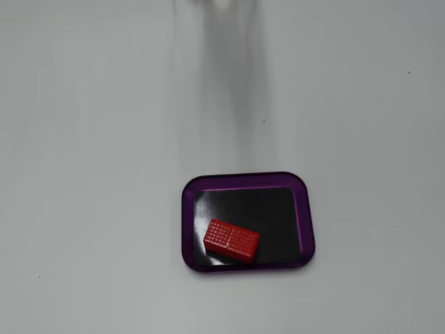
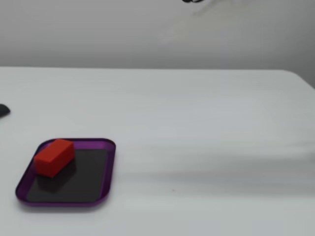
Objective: Pick up the cube and place it in the box.
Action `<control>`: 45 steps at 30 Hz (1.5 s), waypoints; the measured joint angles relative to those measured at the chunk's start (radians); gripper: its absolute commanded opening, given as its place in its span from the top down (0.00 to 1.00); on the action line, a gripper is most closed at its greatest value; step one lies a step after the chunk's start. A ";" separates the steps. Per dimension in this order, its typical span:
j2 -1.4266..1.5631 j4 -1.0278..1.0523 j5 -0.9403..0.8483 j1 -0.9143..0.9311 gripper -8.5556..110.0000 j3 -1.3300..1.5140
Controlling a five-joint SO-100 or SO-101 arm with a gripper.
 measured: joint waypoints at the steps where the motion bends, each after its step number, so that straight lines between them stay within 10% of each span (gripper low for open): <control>1: 0.046 -0.014 0.000 0.000 0.79 0.069; 18: 0.839 -0.198 0.003 -0.006 0.80 0.922; 25: 0.854 -0.115 0.009 0.006 0.94 0.950; 45: 0.854 -0.112 0.071 0.035 0.93 0.950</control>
